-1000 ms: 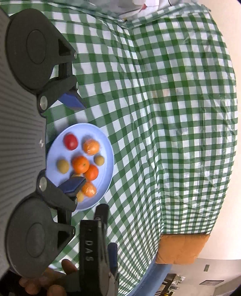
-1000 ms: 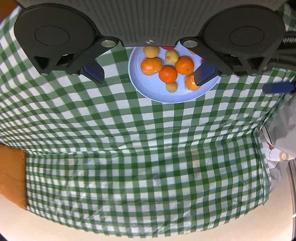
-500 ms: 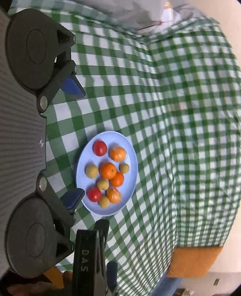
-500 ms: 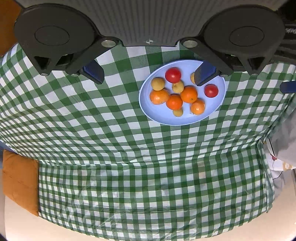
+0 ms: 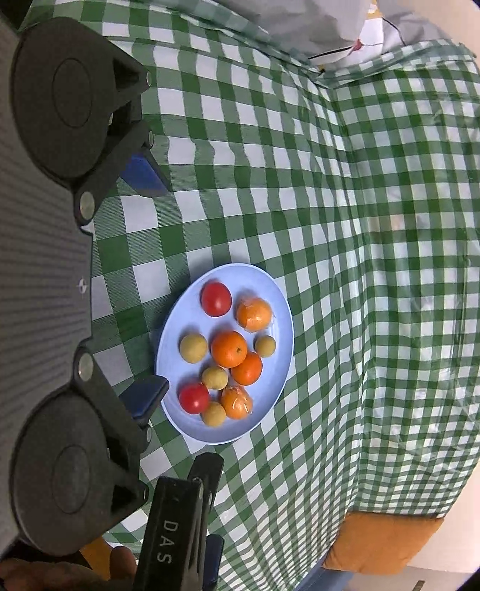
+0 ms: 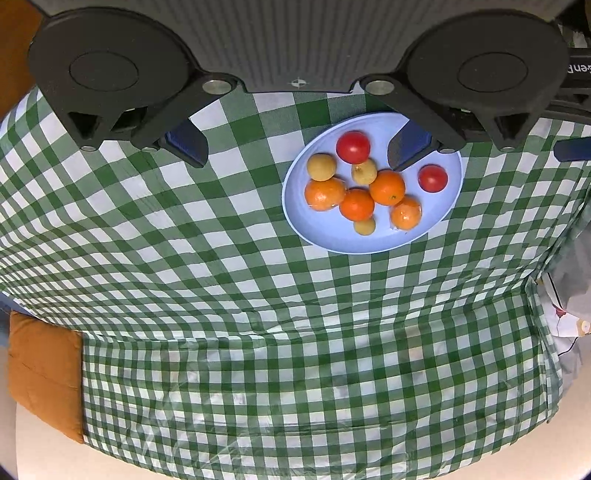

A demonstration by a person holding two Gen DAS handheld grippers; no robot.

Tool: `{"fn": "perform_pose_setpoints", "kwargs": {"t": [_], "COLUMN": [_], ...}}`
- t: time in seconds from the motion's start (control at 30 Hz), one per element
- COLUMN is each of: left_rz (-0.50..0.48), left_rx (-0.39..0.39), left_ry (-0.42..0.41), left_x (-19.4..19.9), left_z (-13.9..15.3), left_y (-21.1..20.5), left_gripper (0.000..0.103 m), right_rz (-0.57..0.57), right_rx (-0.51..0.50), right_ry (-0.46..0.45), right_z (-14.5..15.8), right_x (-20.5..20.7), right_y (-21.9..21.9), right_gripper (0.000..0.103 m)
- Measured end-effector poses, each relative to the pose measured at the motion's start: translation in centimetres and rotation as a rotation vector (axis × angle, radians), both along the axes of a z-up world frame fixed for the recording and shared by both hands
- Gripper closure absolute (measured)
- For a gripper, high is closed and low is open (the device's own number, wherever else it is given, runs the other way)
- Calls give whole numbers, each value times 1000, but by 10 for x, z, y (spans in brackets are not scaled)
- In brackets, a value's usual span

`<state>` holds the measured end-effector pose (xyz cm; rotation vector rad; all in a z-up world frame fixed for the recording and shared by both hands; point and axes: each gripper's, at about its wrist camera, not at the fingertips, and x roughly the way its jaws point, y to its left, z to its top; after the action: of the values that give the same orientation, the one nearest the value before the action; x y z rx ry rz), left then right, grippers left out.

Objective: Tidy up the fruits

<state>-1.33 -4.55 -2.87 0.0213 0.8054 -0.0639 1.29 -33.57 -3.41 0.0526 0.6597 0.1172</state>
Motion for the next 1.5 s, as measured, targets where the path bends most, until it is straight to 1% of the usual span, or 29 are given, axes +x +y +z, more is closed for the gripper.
{"fn": "perform_pose_setpoints", "kwargs": {"t": [0.2, 0.5, 1.5], "left_rz": [22, 9, 15], "left_rx": [-7, -6, -11], "left_ry": [14, 13, 15], "left_x": [4, 3, 3], "left_z": [-2, -3, -3], "left_y": [4, 0, 0], "left_gripper": [1, 1, 1], "right_rz": [0, 22, 18], "right_rx": [8, -8, 0], "right_ry": [5, -2, -3], "right_z": [-1, -1, -1], "right_x": [3, 3, 3], "right_y": [0, 4, 4], "right_gripper": [1, 1, 1]}}
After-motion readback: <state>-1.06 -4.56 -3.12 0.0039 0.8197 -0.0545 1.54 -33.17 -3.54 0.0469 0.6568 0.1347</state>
